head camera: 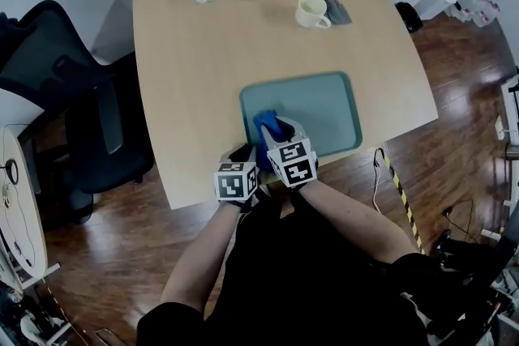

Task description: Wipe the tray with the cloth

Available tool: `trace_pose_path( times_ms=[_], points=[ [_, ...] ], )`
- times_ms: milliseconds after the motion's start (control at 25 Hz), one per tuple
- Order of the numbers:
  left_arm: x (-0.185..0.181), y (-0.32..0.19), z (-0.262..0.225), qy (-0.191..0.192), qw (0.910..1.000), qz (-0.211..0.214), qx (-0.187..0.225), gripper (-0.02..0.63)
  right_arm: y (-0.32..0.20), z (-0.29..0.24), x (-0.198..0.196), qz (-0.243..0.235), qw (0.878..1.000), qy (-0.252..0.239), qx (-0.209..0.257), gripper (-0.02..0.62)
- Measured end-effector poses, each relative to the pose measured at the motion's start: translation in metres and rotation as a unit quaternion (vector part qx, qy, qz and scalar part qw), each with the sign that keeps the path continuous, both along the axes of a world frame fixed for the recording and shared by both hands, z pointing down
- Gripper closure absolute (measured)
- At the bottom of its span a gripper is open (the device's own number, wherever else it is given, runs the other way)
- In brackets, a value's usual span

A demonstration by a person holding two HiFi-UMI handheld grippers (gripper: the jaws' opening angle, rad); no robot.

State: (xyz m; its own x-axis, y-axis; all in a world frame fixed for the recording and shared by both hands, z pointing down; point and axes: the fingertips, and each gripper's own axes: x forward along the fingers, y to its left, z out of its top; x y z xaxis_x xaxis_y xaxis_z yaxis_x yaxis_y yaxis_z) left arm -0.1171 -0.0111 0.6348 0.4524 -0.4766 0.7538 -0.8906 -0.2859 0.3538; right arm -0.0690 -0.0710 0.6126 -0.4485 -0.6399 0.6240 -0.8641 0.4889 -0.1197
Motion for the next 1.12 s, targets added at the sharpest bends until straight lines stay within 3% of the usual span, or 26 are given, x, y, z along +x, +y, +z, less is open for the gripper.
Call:
trace_pose_path(
  times_ms=[160,360,560,720,880,1000,1120],
  points=[
    [-0.001,-0.001,-0.001,-0.008,0.9999,0.01,0.005,0.545,-0.022,-0.028,0.076,0.05,0.999,-0.001,0.011,0.48],
    [-0.003,0.001,-0.003,-0.009,1.0,0.003,0.003,0.545,-0.042,-0.051,0.216,0.105,0.994,0.014,0.034,0.48],
    [-0.026,0.009,-0.029,0.003,0.9962,-0.076,0.043,0.565,-0.058,-0.055,0.321,0.133,0.991,0.01,0.023,0.48],
    [-0.028,0.034,-0.05,0.006,0.9911,-0.117,0.064,0.565,-0.071,-0.044,0.357,0.108,0.993,0.03,0.024,0.48],
    [-0.01,0.065,-0.059,0.001,0.9871,-0.147,0.063,0.563,-0.077,-0.019,0.367,0.079,0.996,0.049,0.005,0.473],
    [0.014,0.079,-0.074,-0.015,0.9859,-0.144,0.084,0.563,-0.08,0.003,0.367,0.072,0.996,0.042,-0.022,0.433],
    [0.036,0.089,-0.093,-0.037,0.9858,-0.122,0.11,0.563,-0.081,0.001,0.371,0.095,0.995,0.002,-0.01,0.388]
  ],
)
